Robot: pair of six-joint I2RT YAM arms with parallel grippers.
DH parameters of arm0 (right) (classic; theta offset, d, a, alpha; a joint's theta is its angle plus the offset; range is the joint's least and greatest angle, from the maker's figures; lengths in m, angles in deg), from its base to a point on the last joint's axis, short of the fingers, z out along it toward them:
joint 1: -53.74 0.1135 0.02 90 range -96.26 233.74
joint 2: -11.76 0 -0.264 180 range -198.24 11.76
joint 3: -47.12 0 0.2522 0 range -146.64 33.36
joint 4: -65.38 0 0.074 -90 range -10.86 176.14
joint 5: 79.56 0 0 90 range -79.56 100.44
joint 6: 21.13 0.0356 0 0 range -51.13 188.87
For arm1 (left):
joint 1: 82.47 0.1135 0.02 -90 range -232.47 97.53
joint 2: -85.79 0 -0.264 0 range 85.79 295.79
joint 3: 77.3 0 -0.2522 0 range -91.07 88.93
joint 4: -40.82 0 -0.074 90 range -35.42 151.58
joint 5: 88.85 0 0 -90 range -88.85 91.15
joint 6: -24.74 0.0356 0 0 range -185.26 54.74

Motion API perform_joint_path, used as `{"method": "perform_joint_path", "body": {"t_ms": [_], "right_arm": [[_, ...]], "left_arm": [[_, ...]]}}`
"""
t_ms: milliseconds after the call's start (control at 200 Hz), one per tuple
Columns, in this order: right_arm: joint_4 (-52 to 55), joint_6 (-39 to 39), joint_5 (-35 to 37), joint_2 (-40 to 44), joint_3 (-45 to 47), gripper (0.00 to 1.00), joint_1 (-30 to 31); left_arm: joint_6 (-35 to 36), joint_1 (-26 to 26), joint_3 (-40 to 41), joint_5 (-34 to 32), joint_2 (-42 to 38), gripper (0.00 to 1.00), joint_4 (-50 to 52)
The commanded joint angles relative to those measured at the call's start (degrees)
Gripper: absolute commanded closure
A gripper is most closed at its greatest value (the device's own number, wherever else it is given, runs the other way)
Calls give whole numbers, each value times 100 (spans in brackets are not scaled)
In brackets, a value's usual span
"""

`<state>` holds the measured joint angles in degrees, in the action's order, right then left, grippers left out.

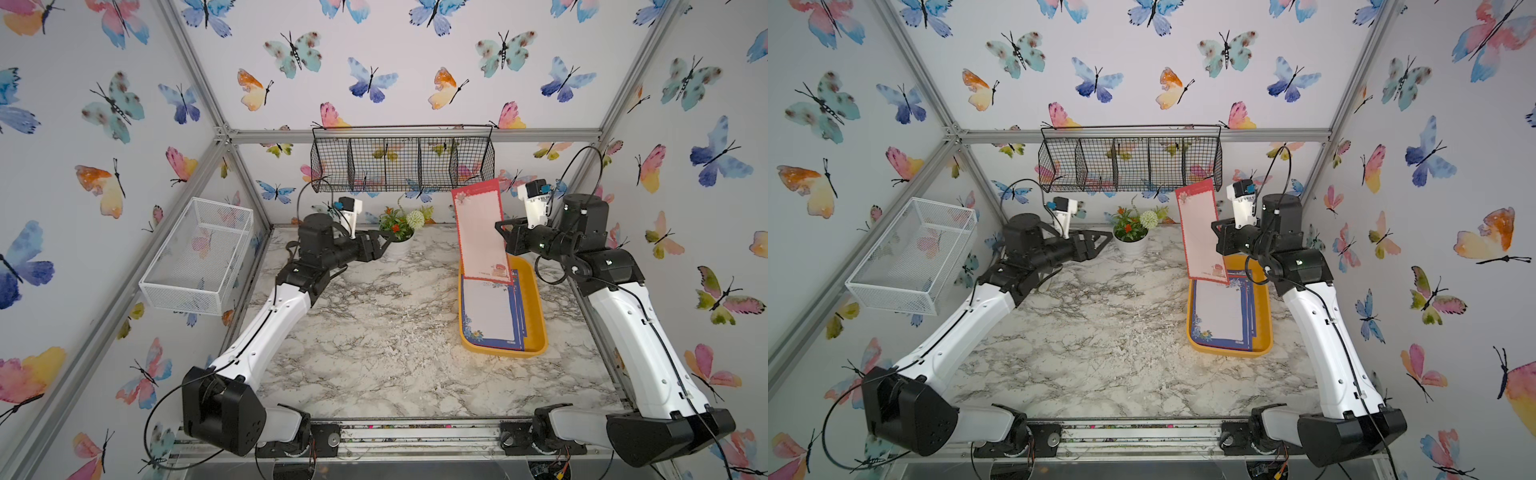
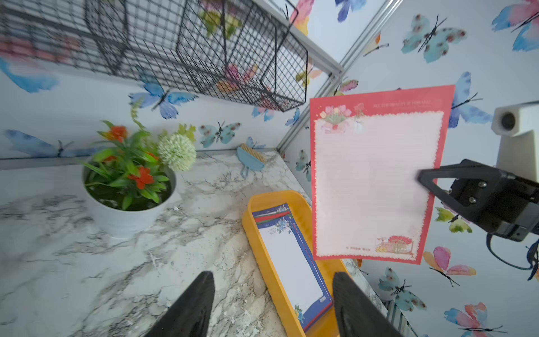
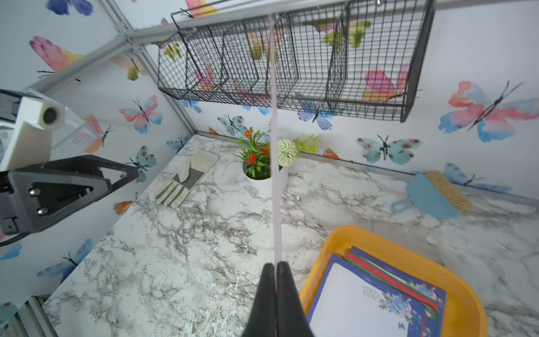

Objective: Take out the stationery paper from the storage box
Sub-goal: Pick up the stationery paper from the storage box.

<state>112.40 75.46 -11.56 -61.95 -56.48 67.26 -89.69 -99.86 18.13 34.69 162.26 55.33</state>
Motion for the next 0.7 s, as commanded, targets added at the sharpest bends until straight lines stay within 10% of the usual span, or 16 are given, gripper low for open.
{"method": "perform_joint_path", "body": {"t_ms": [0,265,696], "right_arm": [[-778,183,-976,117,53,98,80],[-3964,1601,-3214,148,1008,98,118],[-6258,2812,-3996,90,1856,98,530]], "left_arm": [[399,337,224,997,-633,31,-200],[1045,507,910,2738,-1449,20,-1368],[-462,508,1409,3367,-1096,23,-3515]]}}
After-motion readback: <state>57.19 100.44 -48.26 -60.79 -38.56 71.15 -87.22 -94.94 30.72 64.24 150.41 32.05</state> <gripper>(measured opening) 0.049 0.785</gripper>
